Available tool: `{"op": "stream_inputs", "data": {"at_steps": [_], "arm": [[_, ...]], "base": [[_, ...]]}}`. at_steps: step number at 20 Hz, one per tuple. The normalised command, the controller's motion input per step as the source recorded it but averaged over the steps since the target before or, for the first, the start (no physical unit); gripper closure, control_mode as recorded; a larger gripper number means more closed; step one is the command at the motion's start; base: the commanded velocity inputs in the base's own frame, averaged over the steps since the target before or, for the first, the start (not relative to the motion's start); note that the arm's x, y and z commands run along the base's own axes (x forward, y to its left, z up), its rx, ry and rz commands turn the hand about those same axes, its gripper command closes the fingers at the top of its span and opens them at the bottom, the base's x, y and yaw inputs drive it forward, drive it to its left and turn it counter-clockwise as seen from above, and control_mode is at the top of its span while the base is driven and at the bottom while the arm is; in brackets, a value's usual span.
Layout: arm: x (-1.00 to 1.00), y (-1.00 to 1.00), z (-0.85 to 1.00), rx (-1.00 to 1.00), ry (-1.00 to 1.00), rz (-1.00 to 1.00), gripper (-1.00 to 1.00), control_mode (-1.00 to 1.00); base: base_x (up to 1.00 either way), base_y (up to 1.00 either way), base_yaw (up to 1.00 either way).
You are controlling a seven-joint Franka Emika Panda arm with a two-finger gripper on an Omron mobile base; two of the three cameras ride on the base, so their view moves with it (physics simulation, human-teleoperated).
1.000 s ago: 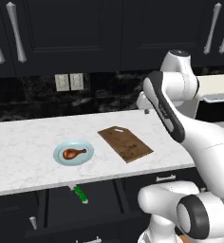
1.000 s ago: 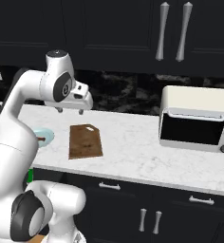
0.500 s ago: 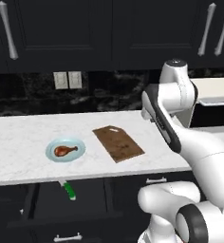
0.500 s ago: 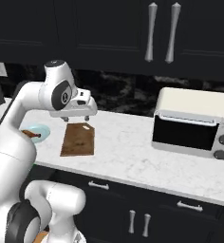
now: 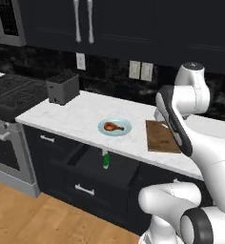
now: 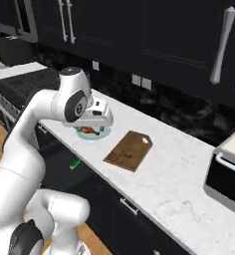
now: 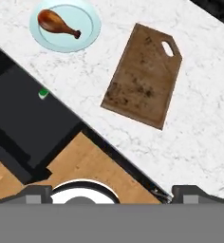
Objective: Pick up the knife from the drawer and place it on the cutting board. Then place the meat from the plate to the cutting board.
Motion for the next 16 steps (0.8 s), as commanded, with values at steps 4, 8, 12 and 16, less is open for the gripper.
{"op": "stream_inputs", "data": {"at_steps": [4, 8, 12, 16], "arm": [[0.00, 0.00, 0.00, 0.00, 0.00, 0.00, -1.00, 1.00], [0.00, 0.00, 0.00, 0.00, 0.00, 0.00, -1.00, 1.00], [0.00, 0.00, 0.00, 0.00, 0.00, 0.00, -1.00, 1.00], [0.00, 0.00, 0.00, 0.00, 0.00, 0.00, -1.00, 1.00]], "base": [[-0.18, 0.00, 0.99], [-0.14, -0.07, 0.86], [0.00, -0.19, 0.62], [-0.32, -0.86, 0.49]]}}
